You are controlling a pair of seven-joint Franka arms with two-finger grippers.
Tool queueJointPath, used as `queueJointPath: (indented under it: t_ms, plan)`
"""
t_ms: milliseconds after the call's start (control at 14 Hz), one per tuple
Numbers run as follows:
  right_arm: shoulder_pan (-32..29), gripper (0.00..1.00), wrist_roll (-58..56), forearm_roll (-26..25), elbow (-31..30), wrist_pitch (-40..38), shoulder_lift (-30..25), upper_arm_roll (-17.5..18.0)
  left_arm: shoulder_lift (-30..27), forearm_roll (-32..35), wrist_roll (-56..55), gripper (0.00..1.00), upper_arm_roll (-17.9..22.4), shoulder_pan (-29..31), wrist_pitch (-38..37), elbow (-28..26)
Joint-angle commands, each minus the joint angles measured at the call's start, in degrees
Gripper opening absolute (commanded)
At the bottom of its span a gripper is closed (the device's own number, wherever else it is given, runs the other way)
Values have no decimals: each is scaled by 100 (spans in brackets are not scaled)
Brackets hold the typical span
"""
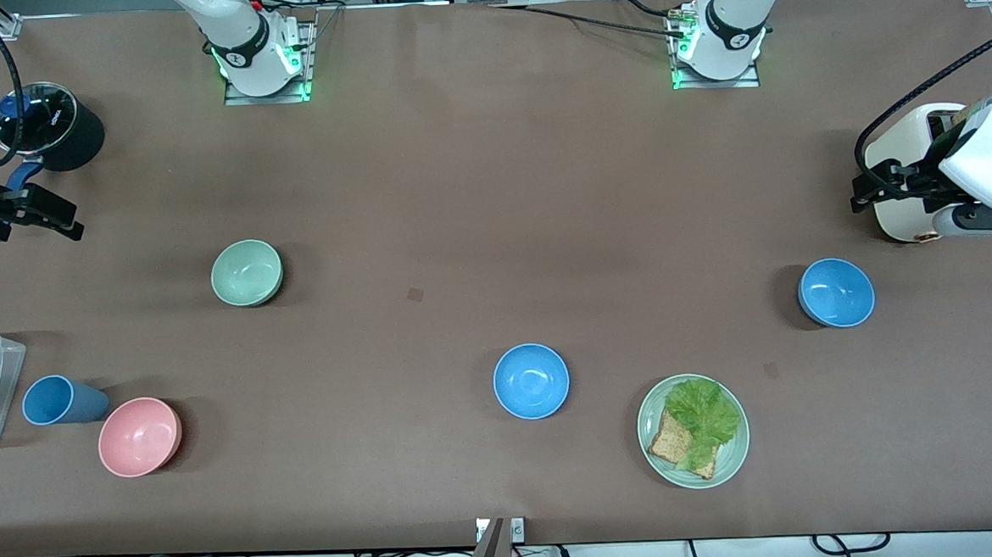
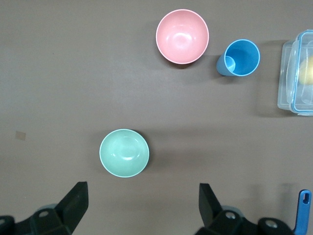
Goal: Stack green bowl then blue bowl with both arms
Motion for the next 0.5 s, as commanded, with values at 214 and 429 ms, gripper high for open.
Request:
queueJointPath:
  t_ms: [214, 429]
  plan:
    - [-86, 100, -14, 21, 0, -51, -48, 81, -7, -100, 125, 100, 49, -36, -70, -6]
    - [-78, 100, -66, -31, -26, -8, 249, 81, 63, -91, 142, 100, 66, 26, -70, 3]
